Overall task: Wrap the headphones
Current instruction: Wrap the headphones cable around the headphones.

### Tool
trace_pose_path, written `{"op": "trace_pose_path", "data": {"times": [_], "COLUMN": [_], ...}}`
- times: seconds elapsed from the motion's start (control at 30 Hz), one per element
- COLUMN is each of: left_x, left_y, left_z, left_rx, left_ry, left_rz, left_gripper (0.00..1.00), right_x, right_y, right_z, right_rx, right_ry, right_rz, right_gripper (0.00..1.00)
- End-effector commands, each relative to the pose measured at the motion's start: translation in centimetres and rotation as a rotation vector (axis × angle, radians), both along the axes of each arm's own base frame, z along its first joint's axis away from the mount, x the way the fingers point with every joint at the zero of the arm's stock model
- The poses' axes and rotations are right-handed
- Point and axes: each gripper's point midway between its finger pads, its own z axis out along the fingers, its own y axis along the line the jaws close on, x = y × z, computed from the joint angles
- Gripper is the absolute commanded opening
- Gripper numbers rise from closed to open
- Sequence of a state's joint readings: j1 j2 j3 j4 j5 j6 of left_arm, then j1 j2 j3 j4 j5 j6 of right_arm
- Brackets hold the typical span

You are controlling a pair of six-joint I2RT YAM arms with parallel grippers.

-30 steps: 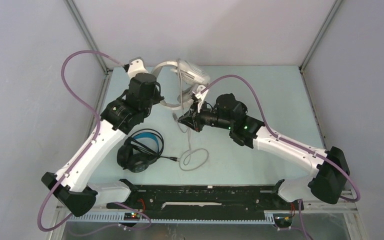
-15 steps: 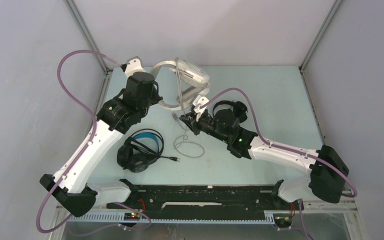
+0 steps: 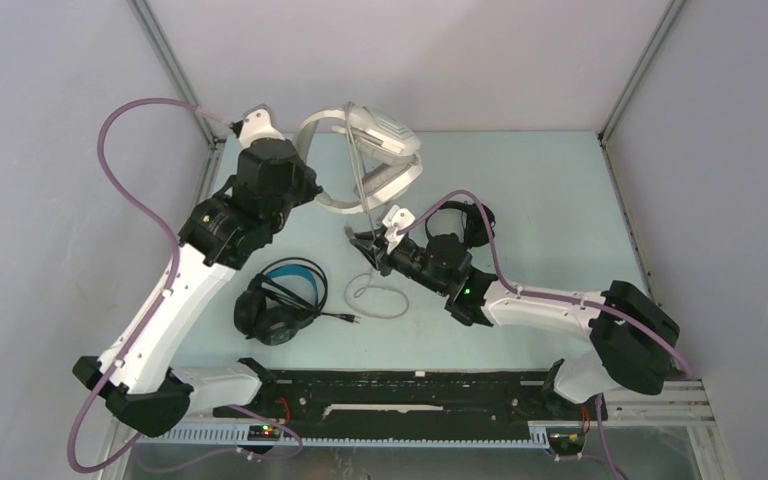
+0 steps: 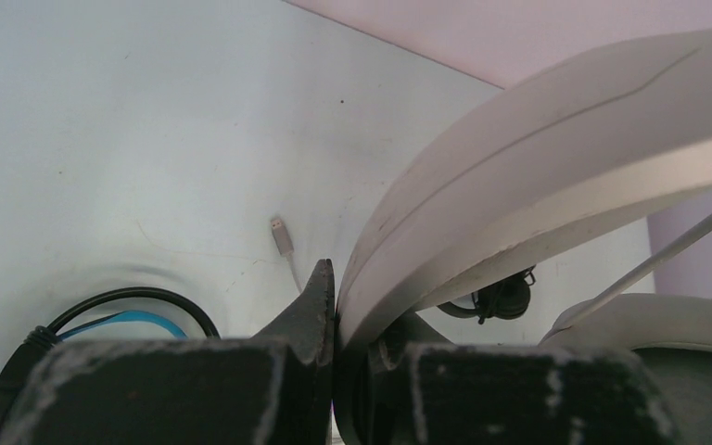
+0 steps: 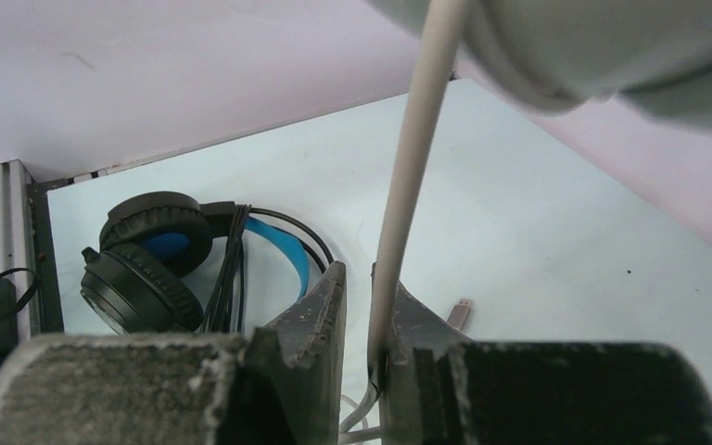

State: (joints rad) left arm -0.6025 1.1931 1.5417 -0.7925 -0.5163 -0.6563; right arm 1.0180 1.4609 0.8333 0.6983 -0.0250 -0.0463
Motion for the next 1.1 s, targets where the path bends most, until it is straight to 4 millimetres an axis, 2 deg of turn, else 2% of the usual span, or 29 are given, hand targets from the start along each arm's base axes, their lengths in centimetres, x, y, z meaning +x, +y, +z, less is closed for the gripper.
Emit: {"op": "trace_pose_path", "data": {"times": [0.0,0.17,0.6,1.07], "left_x": [-0.7,-0.9,-1.6,-2.3], "left_y": [0.0,-0.3,0.2,0.1], "left_z": [7.4,8.0,10.3,11.7], "left_rx": [-0.203,-0.22,-0.226,-0.253], "left_ry": [-0.181,-0.186,-0.233,-0.249], "left_rz": [0.0,-0.017,-0.024,-0.053], "left_gripper": [0.0,0.0,0.0,0.0], "right_x": [0.1,0.2,0.8,2.3], "right_y": [0.4,0.3,-0.1,-0.9], "right_z": [0.7,-0.8,-8.4,-11.7], "right_rx": [0.053,0.053,-0.036,-0.04], "right_ry": [-0.052,-0.039,0.11,0.193], "right_rz": [0.001,0.009,0.02,0.006], "right_gripper": [0.19,0.19,0.19,0.19]}}
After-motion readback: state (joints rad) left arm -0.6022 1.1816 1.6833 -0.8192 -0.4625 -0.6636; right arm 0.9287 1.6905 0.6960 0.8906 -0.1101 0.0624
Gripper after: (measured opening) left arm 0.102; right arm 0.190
